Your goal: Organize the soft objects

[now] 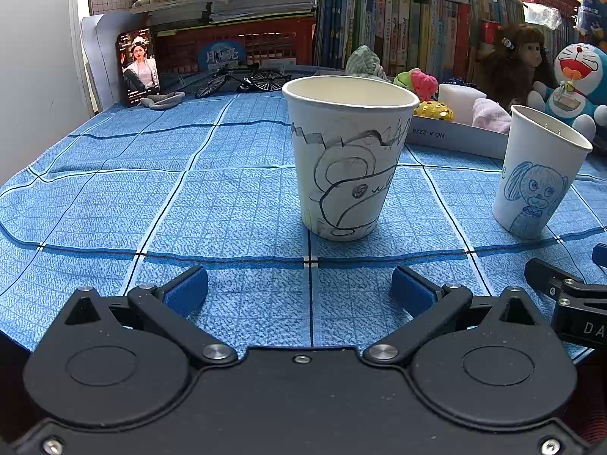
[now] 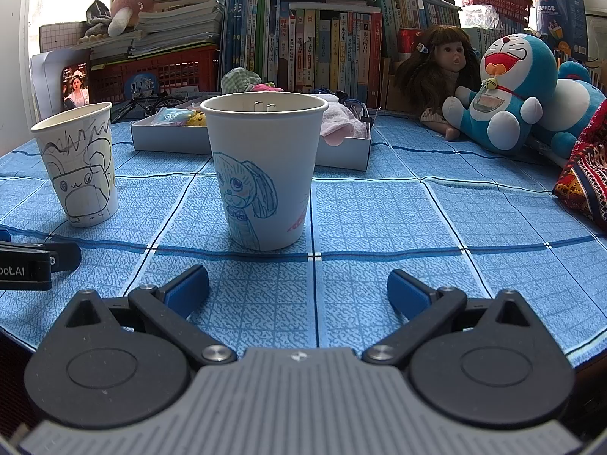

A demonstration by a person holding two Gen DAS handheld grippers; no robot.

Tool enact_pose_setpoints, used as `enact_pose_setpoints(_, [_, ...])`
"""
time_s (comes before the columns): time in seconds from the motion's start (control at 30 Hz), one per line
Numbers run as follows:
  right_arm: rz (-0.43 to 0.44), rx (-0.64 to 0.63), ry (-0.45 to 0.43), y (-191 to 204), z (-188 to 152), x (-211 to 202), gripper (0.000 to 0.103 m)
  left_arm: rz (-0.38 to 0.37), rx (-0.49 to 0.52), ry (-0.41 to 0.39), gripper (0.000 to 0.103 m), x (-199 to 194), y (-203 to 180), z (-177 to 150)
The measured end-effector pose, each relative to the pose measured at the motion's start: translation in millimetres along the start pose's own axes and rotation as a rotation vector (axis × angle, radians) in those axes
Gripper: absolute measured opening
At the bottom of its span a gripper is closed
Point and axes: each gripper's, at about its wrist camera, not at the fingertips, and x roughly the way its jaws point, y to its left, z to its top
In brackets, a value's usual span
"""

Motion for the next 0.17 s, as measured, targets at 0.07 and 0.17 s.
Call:
enact_pose_setpoints(0.07, [0.0, 0.0, 0.0, -0.1, -0.1, 0.0, 0.103, 0.0, 0.0, 0.0, 0.103, 0.0, 0.0, 0.0])
enact_pose_setpoints(0.17, [0.0, 0.0, 0.0, -0.1, -0.1, 0.0, 0.103, 0.0, 0.001, 0.0, 0.103, -0.1, -0.3, -0.2])
